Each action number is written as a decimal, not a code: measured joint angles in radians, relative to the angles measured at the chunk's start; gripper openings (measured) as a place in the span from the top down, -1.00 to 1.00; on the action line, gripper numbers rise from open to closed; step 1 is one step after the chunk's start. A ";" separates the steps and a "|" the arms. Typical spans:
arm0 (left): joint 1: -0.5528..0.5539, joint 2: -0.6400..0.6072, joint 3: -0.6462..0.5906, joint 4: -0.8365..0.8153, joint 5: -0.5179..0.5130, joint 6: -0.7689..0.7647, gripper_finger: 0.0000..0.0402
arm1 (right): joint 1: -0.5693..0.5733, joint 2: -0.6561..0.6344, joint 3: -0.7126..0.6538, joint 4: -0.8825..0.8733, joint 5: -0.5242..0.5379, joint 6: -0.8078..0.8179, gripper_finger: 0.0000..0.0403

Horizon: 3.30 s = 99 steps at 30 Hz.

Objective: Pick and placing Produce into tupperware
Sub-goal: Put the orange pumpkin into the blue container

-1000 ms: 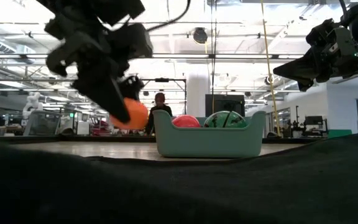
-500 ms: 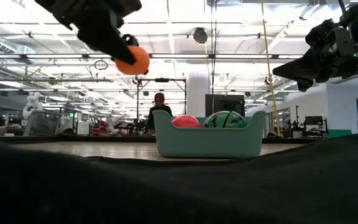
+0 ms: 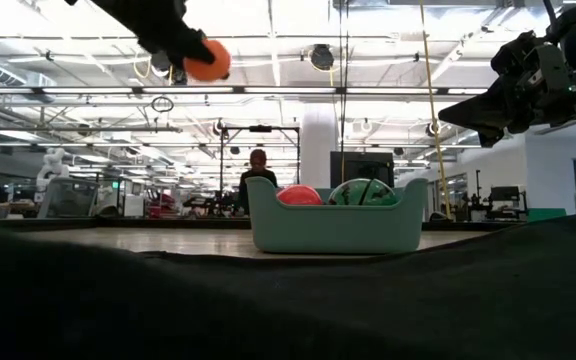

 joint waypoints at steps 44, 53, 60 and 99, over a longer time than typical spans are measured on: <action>0.154 -0.256 0.000 -0.135 0.159 0.044 -0.35 | -0.002 0.000 0.000 -0.002 0.003 0.001 1.00; 0.154 -0.256 0.000 -0.139 0.159 0.036 -0.35 | -0.002 0.000 0.000 -0.002 0.003 0.001 1.00; 0.154 -0.256 0.000 -0.139 0.159 0.036 -0.35 | -0.002 0.000 0.000 -0.002 0.003 0.001 1.00; 0.154 -0.256 0.000 -0.139 0.164 0.031 -0.35 | -0.002 0.000 0.000 -0.002 0.003 0.001 1.00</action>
